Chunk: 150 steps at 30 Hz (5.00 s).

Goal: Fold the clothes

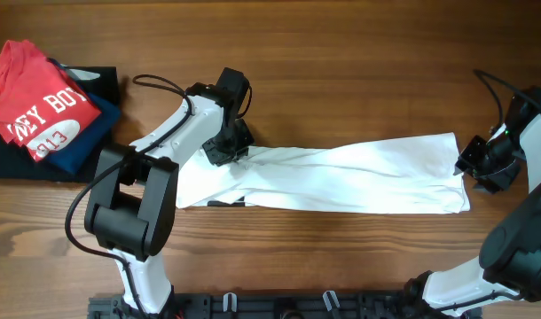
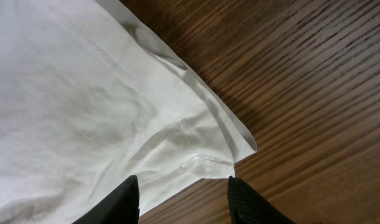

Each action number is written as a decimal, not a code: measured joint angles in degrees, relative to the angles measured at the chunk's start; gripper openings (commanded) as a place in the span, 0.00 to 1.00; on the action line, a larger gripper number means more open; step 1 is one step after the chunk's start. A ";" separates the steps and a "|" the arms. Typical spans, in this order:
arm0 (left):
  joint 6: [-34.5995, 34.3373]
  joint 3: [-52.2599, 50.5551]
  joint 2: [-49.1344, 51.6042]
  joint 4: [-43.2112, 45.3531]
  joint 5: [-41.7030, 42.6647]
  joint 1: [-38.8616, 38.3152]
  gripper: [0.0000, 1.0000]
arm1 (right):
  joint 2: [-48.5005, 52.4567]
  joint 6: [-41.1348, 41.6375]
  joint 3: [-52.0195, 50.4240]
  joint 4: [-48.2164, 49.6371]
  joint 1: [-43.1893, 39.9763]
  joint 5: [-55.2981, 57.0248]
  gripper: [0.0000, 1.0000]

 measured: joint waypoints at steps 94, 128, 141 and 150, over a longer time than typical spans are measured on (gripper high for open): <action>12.76 0.00 -20.28 -16.20 -0.76 20.59 0.28 | 5.66 -26.75 -8.92 18.69 0.00 -7.89 0.06; 12.76 0.00 -20.28 -15.28 0.33 20.65 0.29 | 5.81 -6.91 11.37 -2.82 22.84 11.15 0.04; 12.76 0.00 -20.28 -14.73 0.52 20.65 0.29 | 5.81 -6.86 10.34 -7.19 37.59 9.31 0.11; 12.76 0.00 -20.28 -14.38 0.55 20.65 0.29 | 5.81 -7.04 8.20 -1.09 39.93 -0.81 0.44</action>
